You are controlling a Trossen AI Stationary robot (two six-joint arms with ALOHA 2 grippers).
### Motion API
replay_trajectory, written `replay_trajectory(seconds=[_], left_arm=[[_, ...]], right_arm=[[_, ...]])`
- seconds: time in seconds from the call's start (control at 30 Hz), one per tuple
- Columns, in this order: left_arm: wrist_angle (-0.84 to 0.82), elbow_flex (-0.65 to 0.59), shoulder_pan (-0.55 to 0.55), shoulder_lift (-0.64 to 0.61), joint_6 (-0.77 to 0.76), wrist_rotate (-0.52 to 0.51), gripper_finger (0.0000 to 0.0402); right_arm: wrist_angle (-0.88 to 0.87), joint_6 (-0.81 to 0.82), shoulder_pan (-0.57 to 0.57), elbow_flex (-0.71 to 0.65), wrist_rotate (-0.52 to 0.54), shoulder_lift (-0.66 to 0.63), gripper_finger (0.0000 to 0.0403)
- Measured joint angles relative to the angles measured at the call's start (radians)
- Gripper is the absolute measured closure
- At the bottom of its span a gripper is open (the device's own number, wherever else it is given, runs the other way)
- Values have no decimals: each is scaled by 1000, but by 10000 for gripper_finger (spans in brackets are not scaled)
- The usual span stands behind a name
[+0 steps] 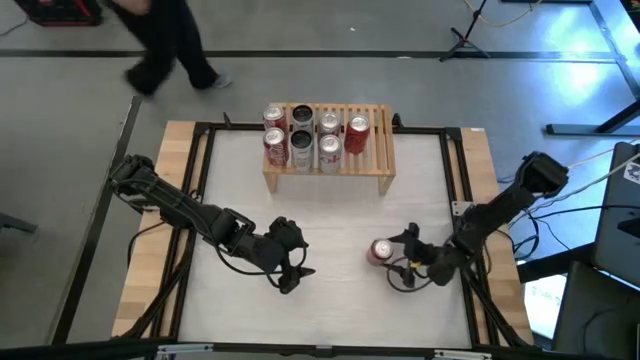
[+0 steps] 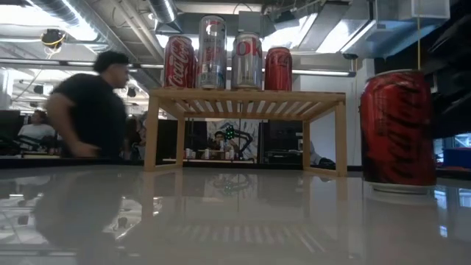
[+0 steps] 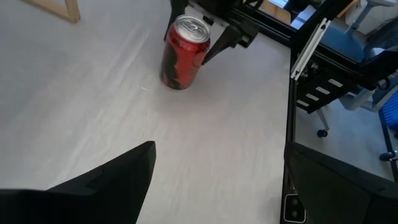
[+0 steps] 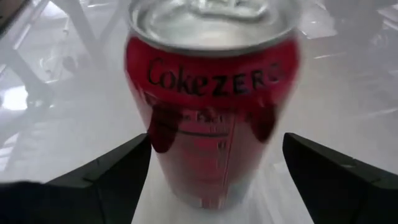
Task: Place canned beverage on shelf
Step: Put the dark red soda can on the shelf aligned with the dark red soda can
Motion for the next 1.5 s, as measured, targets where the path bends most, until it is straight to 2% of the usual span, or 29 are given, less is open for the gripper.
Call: replay_trajectory(seconds=[0.17, 0.27, 0.33, 0.4, 0.47, 0.53, 0.63, 0.7, 0.87, 1.03, 1.2, 1.3, 1.5], left_arm=[[0, 0, 0, 0, 0, 0, 50], [0, 0, 0, 0, 0, -2, 50], [0, 0, 0, 0, -20, -12, 50], [0, 0, 5, -1, -80, -12, 50], [-3, 0, 18, -9, -133, 22, 50], [-7, 0, 40, -29, -170, 78, 50], [-10, 0, 53, -76, -80, 138, 50], [-10, 0, 53, -116, -32, 139, 50], [-16, 1, 64, -239, 114, 112, 50], [-46, 1, 65, -319, 221, 115, 50], [-80, 2, 65, -363, 249, 114, 50], [-107, 2, 65, -374, 251, 114, 50], [-122, 1, 66, -378, 255, 96, 50]], right_arm=[[206, -102, -72, 3, -92, 123, 52], [243, -104, -113, 27, -111, 161, 53], [236, -107, -139, 59, -128, 162, 66], [223, -127, -160, 91, -166, 158, 94], [210, -149, -173, 125, -186, 149, 124], [190, -156, -181, 171, -188, 133, 124], [106, -177, -204, 242, -185, 91, 124], [17, -197, -236, 302, -180, 56, 124], [-288, -213, -377, 487, -201, -37, 124], [-434, -311, -561, 600, -332, -114, 124], [-468, -380, -765, 610, -541, -184, 124], [-467, -412, -873, 610, -629, -202, 124], [-406, -469, -1005, 610, -658, -179, 124]])
